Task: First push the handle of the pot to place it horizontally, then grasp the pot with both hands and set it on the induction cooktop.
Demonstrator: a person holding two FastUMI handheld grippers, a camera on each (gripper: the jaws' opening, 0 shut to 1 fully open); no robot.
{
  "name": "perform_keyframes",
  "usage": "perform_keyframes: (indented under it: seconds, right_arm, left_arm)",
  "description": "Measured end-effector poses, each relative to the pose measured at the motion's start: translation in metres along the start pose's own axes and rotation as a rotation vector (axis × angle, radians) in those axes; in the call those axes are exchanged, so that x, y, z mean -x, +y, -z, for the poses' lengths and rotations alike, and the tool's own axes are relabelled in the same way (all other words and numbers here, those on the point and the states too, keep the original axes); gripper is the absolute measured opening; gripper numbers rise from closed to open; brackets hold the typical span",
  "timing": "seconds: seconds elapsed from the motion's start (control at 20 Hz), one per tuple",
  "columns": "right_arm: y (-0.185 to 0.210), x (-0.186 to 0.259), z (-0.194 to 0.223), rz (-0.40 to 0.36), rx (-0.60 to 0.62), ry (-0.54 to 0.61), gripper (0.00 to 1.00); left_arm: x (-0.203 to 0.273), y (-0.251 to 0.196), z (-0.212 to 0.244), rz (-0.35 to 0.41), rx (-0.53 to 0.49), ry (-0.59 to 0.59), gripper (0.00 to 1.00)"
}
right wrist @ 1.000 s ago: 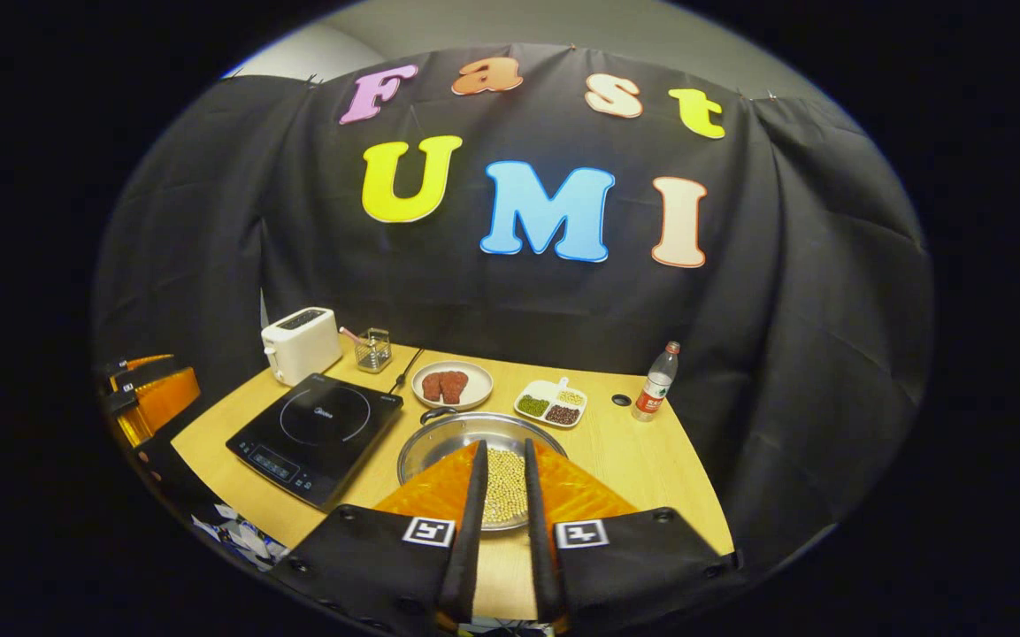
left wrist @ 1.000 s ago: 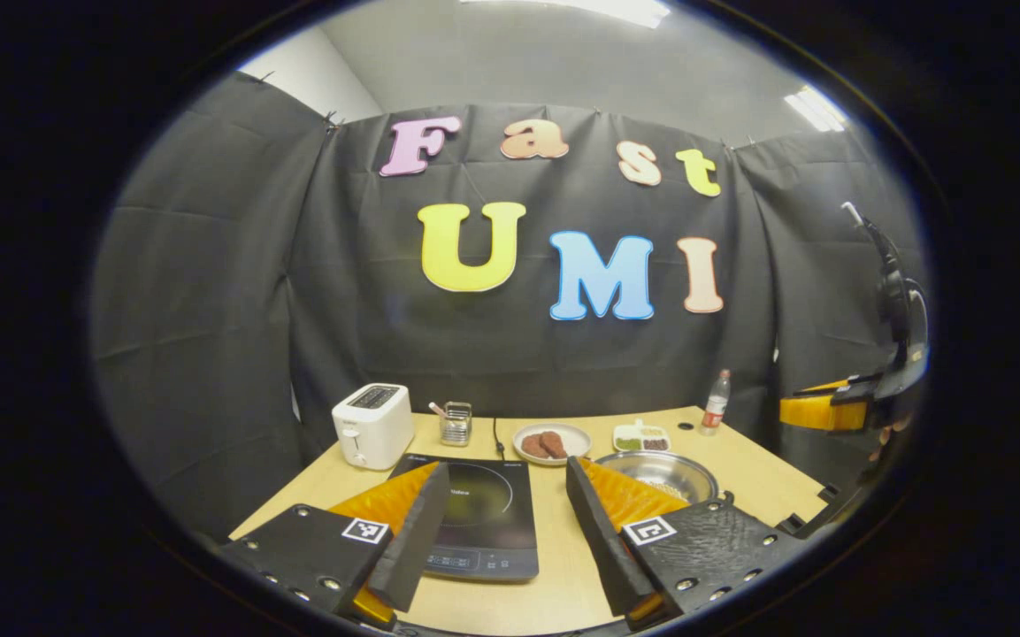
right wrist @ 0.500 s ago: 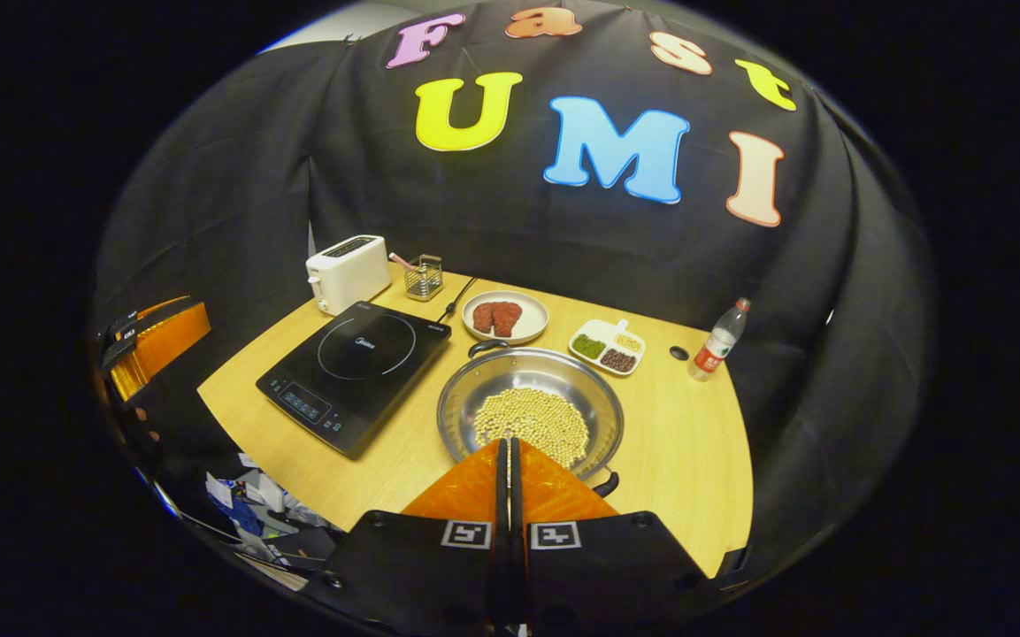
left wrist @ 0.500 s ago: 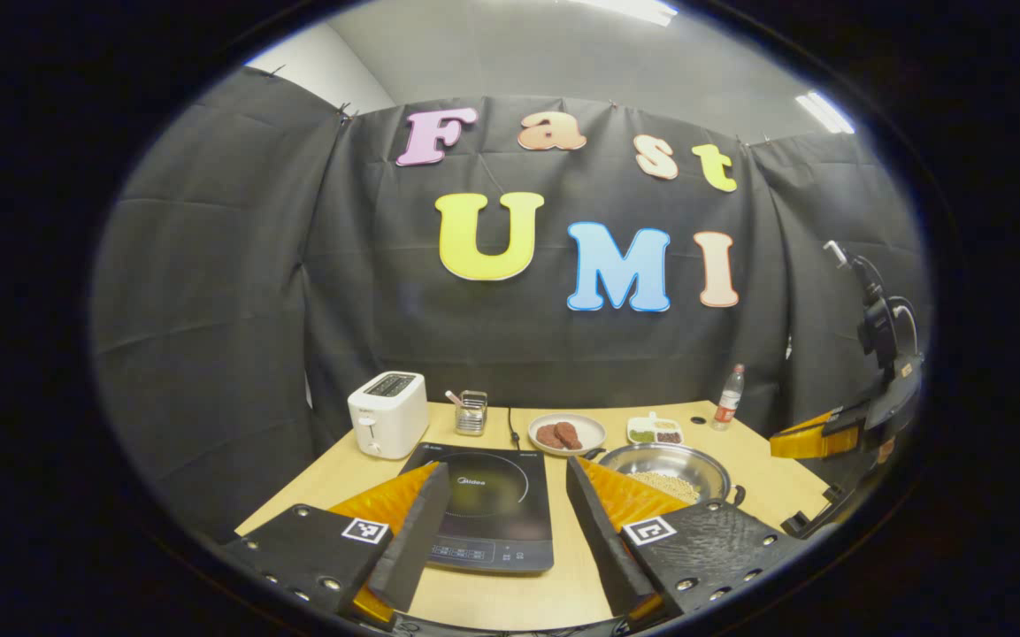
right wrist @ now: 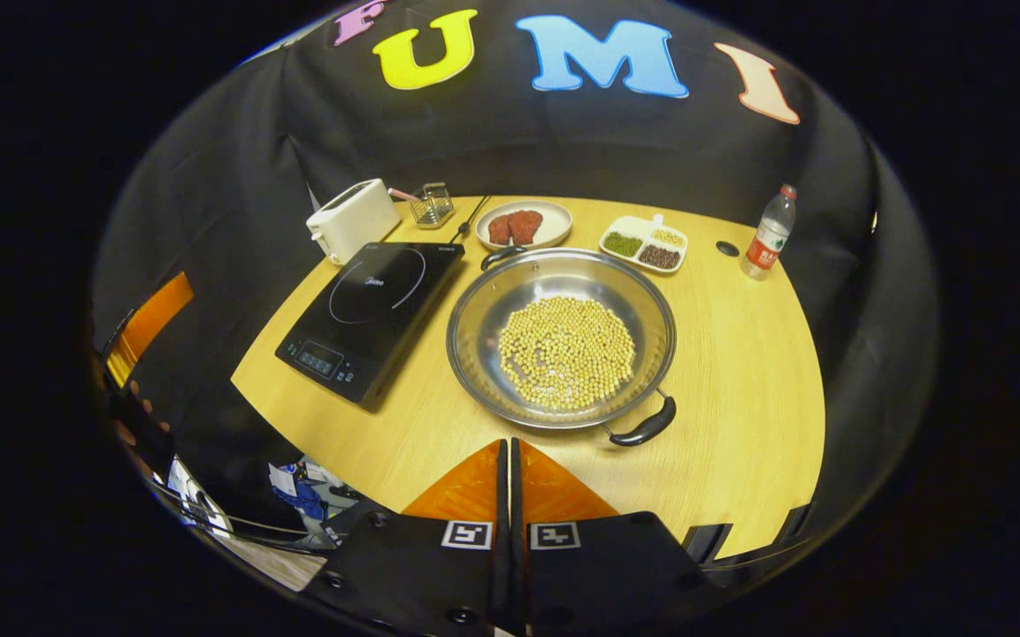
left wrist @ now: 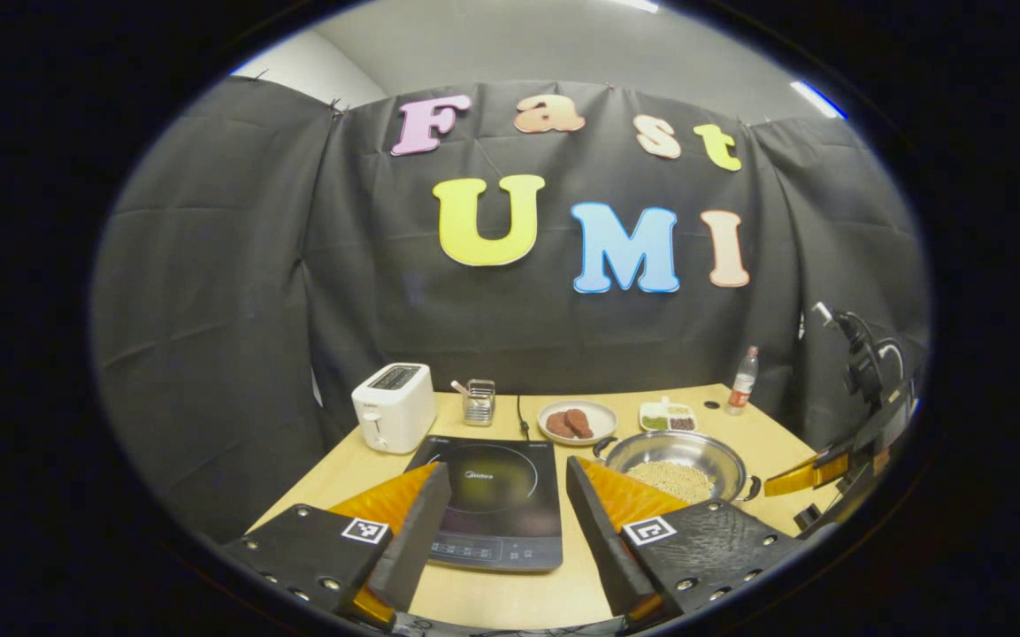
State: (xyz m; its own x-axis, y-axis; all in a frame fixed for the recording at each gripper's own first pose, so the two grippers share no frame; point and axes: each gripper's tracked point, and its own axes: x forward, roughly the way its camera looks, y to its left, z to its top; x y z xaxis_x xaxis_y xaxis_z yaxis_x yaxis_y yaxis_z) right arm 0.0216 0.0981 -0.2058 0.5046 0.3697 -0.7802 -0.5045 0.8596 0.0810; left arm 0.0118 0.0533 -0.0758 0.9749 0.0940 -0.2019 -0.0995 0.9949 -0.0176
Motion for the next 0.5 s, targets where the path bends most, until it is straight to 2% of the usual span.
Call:
perform_keyframes:
  seconds: [0.25, 0.5]
  right_arm:
    - [-0.026, -0.036, 0.016, -0.035, -0.040, 0.105, 0.02]
    - [-0.056, -0.066, 0.027, -0.021, 0.003, 0.182, 0.02]
  left_arm:
    - [-0.005, -0.011, 0.003, -0.038, -0.010, 0.034, 0.81]
    - [-0.004, -0.017, 0.002, -0.116, -0.021, 0.045, 0.78]
